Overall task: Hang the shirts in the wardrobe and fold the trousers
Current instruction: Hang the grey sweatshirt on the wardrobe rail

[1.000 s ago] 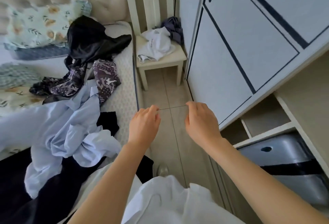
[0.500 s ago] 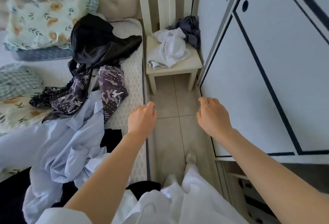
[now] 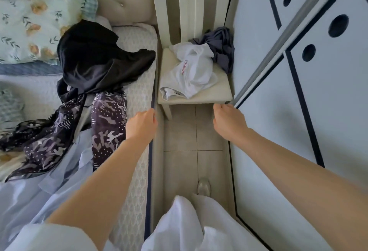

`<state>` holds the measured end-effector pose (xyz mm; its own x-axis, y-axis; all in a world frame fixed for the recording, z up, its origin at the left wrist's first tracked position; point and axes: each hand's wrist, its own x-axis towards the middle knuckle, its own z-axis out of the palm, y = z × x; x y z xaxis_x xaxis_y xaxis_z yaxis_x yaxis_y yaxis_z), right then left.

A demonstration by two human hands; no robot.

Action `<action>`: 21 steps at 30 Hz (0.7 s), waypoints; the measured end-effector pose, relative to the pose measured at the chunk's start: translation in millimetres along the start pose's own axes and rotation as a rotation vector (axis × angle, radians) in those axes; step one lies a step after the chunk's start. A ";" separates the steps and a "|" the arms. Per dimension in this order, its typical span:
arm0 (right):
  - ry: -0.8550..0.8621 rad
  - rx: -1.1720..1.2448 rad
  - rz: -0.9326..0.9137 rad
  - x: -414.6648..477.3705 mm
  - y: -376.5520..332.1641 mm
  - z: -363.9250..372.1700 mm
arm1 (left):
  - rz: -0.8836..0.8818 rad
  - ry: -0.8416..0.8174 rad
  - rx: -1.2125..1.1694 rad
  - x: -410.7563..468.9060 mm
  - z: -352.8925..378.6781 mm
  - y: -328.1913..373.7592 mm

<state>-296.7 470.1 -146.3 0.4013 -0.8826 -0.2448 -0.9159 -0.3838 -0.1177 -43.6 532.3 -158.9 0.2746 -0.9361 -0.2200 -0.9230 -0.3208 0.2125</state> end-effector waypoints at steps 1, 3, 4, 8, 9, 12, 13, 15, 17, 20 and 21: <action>-0.012 -0.005 -0.002 18.6 2.7 1.2 | -0.006 -0.005 0.006 16.2 2.4 -0.7; -0.052 -0.019 -0.005 55.4 6.0 3.6 | -0.024 -0.031 0.001 48.7 10.2 -2.6; -0.072 -0.020 -0.012 73.0 6.9 5.9 | -0.035 -0.045 -0.010 64.4 15.1 -3.8; -0.137 -0.008 0.016 140.3 9.2 21.2 | -0.060 -0.120 -0.063 130.8 33.6 -8.9; -0.153 0.004 0.026 156.8 9.2 26.7 | -0.075 -0.134 -0.086 146.6 38.1 -12.1; -0.184 0.021 0.043 204.0 8.5 44.6 | -0.120 -0.175 -0.140 193.1 54.9 -22.9; -0.202 0.023 0.045 218.1 8.3 52.0 | -0.133 -0.192 -0.151 207.8 61.9 -26.3; -0.254 0.012 0.044 243.6 9.2 68.9 | -0.158 -0.238 -0.176 234.6 79.8 -32.7; -0.311 -0.009 0.042 266.2 11.2 86.8 | -0.195 -0.293 -0.218 257.0 98.5 -35.7; -0.360 0.005 0.047 295.7 17.4 112.2 | -0.254 -0.363 -0.288 280.9 127.6 -35.5; -0.372 0.018 0.051 304.4 19.5 120.1 | -0.269 -0.387 -0.300 286.6 136.4 -34.6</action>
<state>-191.2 226.6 -338.7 0.3345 -0.7401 -0.5834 -0.9358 -0.3342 -0.1126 30.3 294.9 -359.1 0.3193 -0.7122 -0.6251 -0.7014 -0.6212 0.3496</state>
